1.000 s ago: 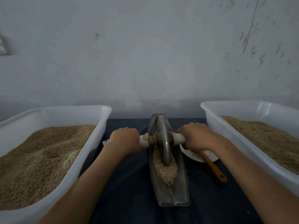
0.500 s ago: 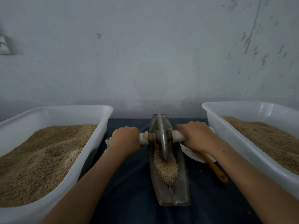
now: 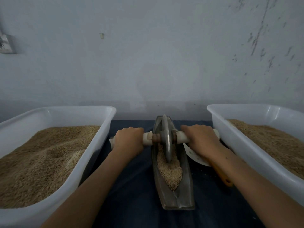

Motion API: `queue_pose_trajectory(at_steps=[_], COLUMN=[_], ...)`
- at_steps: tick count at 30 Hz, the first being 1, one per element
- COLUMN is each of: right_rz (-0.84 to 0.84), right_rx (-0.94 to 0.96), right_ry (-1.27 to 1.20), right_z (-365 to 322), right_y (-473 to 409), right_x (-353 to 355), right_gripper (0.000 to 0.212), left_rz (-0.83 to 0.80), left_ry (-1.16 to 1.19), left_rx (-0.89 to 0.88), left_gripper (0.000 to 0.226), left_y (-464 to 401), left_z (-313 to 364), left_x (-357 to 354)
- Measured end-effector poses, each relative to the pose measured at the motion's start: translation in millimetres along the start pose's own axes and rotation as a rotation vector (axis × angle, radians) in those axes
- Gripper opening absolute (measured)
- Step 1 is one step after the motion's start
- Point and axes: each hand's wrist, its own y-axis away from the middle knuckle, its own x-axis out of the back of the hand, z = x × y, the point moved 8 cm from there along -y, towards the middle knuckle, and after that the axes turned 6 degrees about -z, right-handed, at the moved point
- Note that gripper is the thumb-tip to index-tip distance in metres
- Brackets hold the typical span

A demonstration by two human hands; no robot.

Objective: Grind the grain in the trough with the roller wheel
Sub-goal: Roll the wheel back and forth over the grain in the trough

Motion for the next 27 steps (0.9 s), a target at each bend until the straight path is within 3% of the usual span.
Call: queue_pose_trajectory(at_steps=[4,9,12,15,22,27], right_rz=[-0.017,-0.299,-0.432,-0.386,-0.004,-0.086], right_rx=[-0.003,0.044,0.06,0.048,-0.027,-0.022], right_ry=[0.019,-0.023,-0.071,-0.08,0.001,-0.023], right_z=[0.0,0.5,0.4,1.4,3.3,6.2], right_y=[-0.3,1.7,6.1,4.4,-0.9,-0.9], right_x=[-0.2,-4.2,-8.2,-7.9,-3.1,-7.1], right_gripper=[0.013,0.013,0.025,0.018,0.01,0.014], left_rz=[-0.032,-0.253,-0.296,-0.238,0.065,0.042], left_ry=[0.011,-0.01,-0.03,-0.039,-0.023,-0.074], left_rx=[-0.007,-0.033,-0.042,-0.028,0.025,0.015], left_gripper=[0.014,0.024,0.028,0.023,0.018,0.016], left_y=[-0.4,-1.9,-1.8,-2.1,2.6,3.9], left_z=[-1.4,-1.1,-0.2,-0.3,1.8,4.6], left_x=[-3.9,-10.7,-11.6,-8.9,3.7,5.9])
